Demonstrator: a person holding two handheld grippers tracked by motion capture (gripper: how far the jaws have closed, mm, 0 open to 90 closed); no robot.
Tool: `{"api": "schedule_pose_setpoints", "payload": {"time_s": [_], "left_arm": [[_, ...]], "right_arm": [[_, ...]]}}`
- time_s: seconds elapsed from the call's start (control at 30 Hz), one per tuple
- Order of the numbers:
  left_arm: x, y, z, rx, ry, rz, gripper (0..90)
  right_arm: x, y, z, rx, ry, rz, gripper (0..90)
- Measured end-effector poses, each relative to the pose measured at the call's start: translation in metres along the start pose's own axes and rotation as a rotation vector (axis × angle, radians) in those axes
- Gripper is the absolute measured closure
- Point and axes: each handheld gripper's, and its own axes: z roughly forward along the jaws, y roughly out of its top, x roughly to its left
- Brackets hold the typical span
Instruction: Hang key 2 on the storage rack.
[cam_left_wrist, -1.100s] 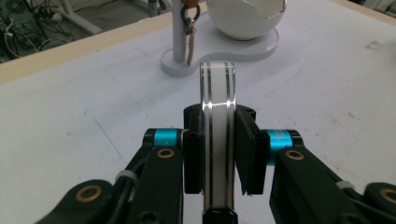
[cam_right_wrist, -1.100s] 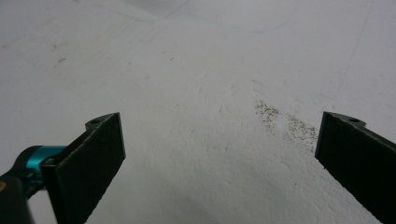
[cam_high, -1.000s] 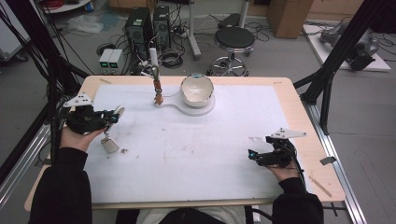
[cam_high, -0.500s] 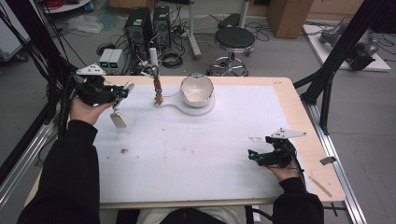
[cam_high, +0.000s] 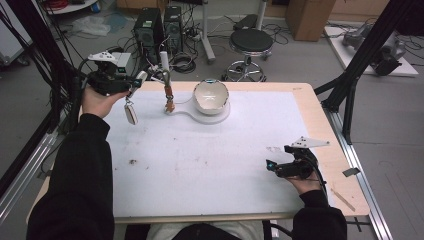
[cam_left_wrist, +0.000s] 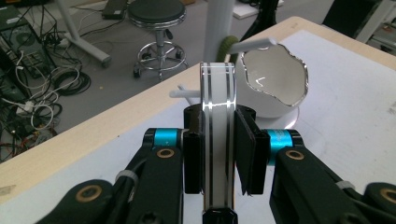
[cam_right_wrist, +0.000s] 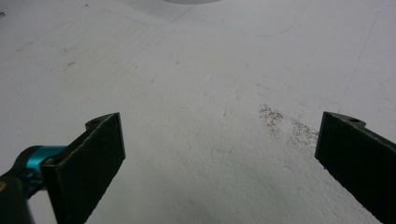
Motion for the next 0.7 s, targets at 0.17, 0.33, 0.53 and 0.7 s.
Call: {"api": "schedule_pose_setpoints", "payload": {"time_s": [0.17, 0.33, 0.53, 0.7], "left_arm": [[0.006, 0.004, 0.010, -0.035, 0.010, -0.029, 74.4], [0.010, 0.014, 0.018, -0.016, 0.035, -0.009, 74.4], [0.021, 0.031, 0.034, -0.015, 0.071, -0.018, 74.5], [0.026, 0.047, 0.050, -0.011, 0.085, -0.022, 74.4]], "right_arm": [[0.001, 0.000, 0.000, 0.002, 0.008, -0.007, 0.6], [0.001, 0.000, 0.001, 0.005, 0.009, -0.011, 0.6], [0.002, 0.000, 0.000, -0.001, 0.009, -0.008, 0.6], [0.002, 0.000, 0.002, 0.010, 0.010, -0.016, 0.6]]}}
